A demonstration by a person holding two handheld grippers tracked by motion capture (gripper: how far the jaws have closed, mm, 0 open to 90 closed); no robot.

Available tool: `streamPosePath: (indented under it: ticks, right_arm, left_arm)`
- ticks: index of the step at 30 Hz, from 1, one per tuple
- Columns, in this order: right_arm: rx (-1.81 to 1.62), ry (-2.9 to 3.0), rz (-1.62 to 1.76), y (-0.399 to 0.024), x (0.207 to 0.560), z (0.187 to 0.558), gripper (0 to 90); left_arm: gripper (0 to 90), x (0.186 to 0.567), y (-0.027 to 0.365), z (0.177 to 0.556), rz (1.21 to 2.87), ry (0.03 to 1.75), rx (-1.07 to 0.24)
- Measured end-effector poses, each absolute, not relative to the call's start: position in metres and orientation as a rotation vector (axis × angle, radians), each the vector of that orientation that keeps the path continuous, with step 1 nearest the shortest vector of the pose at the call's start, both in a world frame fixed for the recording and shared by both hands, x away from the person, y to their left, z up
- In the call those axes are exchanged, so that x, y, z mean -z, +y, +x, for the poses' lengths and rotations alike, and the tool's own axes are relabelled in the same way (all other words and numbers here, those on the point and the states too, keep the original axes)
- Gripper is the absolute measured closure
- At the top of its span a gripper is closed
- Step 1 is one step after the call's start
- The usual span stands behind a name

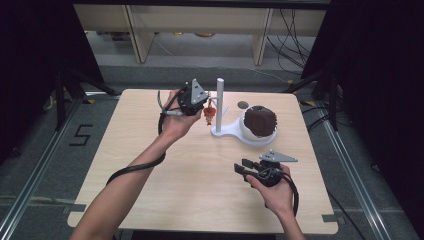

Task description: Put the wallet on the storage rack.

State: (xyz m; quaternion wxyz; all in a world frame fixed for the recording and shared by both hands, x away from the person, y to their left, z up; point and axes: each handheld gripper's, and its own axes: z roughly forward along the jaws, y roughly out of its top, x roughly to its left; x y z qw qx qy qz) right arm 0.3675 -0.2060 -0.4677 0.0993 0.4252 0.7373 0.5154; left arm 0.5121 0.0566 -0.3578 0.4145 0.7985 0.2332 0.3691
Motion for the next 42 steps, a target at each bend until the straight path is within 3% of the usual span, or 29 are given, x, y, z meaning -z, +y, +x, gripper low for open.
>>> streamPosePath:
  ticks: [30,37,42]
  right_arm:
    - [-1.501,2.204,1.267,-0.205,0.47,0.366,56.2]
    - [-1.481,2.207,1.27,-0.205,0.47,0.366,55.5]
    - [-1.505,2.199,1.31,-0.204,0.47,0.364,55.2]
  left_arm:
    - [83.3,0.372,0.053,0.522,2.075,0.617,-0.882]
    - [75.0,0.381,0.06,0.52,2.123,0.616,-0.863]
    - [63.0,0.391,0.067,0.513,2.081,0.638,-0.835]
